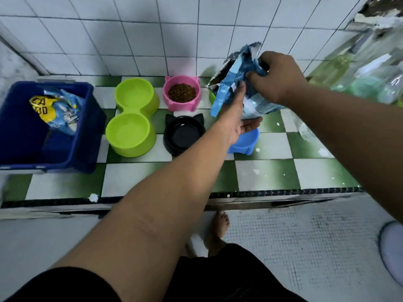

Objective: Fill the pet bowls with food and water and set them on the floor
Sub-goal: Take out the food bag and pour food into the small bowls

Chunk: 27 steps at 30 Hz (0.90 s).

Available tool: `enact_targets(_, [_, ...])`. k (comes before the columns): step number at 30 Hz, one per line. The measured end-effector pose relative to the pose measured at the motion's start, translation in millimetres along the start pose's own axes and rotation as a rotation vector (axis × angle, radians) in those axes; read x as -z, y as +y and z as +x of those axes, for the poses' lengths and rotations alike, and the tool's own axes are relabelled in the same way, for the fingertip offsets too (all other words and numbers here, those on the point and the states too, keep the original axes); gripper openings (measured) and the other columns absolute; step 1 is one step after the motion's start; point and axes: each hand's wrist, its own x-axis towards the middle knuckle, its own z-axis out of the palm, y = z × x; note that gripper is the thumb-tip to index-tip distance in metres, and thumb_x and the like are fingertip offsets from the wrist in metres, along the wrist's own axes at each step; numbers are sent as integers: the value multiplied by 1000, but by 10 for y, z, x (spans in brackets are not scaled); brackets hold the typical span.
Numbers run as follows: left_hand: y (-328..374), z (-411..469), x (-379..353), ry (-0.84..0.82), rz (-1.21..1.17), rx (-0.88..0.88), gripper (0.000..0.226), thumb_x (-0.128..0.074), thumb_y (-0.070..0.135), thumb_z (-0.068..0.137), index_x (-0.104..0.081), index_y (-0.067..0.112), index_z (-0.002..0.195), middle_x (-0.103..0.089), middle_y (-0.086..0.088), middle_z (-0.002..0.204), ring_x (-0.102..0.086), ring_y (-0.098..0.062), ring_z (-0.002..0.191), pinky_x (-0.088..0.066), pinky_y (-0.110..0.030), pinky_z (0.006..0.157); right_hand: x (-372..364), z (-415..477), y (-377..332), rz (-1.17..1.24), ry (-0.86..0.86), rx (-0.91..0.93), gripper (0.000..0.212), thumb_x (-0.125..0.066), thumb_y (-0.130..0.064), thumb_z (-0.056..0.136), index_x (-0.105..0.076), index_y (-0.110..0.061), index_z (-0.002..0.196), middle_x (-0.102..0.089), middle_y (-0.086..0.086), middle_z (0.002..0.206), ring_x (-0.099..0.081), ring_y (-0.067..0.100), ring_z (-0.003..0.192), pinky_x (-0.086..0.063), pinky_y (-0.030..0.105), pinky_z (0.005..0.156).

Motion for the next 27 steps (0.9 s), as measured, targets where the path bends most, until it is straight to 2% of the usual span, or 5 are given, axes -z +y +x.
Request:
enact_targets(4, [-196, -214, 159, 47, -65, 35, 73, -60, 74, 86, -67, 14, 127, -75, -17, 116, -72, -27, 85, -64, -36, 74, -140, -165, -176, -40, -60, 32, 26, -60, -39, 86, -47, -17, 79, -47, 2, 70, -48, 28, 75, -31, 31, 65])
enact_targets(8, [-379, -322, 288, 51, -151, 62, 61, -59, 71, 89, -70, 15, 109, -77, -11, 87, -73, -22, 70, -62, -30, 62, -282, -231, -317, -76, -124, 112, 25, -62, -40, 85, -54, -16, 82, -52, 3, 75, -49, 27, 76, -32, 30, 65])
enact_targets(11, [-453, -338, 368, 77, -208, 61, 55, -58, 69, 91, -69, 16, 101, -76, -10, 79, -72, -21, 66, -61, -28, 60, -407, -229, -428, -94, -176, 162, 27, -62, -41, 86, -56, -15, 85, -54, 3, 77, -50, 28, 78, -34, 31, 66])
enact_targets(16, [-515, -356, 469, 115, -280, 65, 66, -56, 74, 89, -69, 13, 110, -78, -11, 85, -74, -21, 71, -62, -29, 61, -555, -188, -562, -167, -256, 224, 26, -61, -43, 89, -51, -20, 86, -55, 4, 82, -50, 28, 80, -34, 32, 67])
enact_targets(27, [-578, -268, 549, 83, -443, 97, 83, -54, 84, 79, -72, 6, 103, -76, -16, 89, -74, -22, 71, -64, -31, 67, -685, -106, -637, -179, -328, 317, 24, -66, -39, 90, -50, -21, 85, -49, 1, 80, -47, 25, 79, -33, 32, 67])
